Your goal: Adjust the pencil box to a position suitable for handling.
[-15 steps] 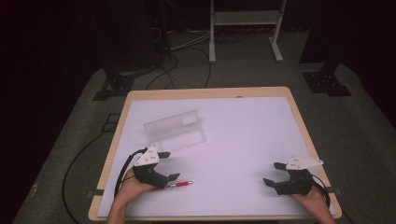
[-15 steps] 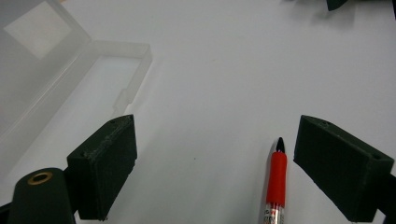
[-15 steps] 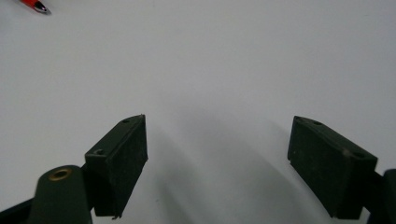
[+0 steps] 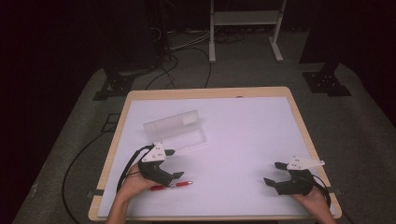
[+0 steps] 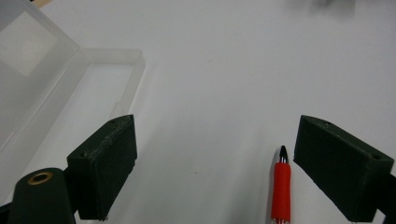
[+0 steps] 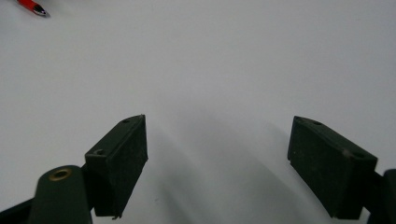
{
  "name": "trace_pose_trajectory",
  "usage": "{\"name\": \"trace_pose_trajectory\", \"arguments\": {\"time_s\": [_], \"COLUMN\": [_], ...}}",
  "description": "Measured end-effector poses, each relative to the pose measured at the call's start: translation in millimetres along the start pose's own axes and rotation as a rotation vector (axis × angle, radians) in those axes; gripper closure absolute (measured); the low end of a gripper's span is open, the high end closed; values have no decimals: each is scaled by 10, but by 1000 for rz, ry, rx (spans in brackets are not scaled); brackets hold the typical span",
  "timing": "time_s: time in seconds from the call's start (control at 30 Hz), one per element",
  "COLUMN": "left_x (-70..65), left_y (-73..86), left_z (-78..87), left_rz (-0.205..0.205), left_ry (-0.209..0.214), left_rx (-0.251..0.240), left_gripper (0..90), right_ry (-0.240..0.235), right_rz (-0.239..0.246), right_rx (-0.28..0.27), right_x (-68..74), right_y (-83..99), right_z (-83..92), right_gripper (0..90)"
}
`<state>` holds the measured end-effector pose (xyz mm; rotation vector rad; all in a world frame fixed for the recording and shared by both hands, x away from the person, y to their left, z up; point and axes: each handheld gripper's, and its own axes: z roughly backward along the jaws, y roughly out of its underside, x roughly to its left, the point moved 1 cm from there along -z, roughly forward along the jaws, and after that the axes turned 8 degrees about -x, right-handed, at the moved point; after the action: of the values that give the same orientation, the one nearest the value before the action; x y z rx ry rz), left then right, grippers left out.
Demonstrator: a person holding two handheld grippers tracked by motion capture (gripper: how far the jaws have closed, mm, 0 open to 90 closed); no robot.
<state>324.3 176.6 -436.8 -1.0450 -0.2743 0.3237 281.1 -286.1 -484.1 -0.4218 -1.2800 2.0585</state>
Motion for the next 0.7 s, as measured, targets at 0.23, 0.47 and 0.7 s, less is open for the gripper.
{"name": "trace_pose_trajectory", "arguments": {"time_s": [0.23,0.47,0.7], "left_x": [75,214,318], "left_y": [-72,-216,-306], "left_z": [-33,-69,-95], "left_rz": [-14,-21,-19], "left_ry": [-13,-20,-27], "left_rx": [24,36,45], "left_gripper": [125,125,126], "right_ry": [2,1,-1], "right_rz": [3,0,5], "right_rx": [3,5,5], "right_x": [10,7,17], "right_y": [-10,-9,-11], "right_z": [-6,-6,-6], "right_gripper": [193,193,193]}}
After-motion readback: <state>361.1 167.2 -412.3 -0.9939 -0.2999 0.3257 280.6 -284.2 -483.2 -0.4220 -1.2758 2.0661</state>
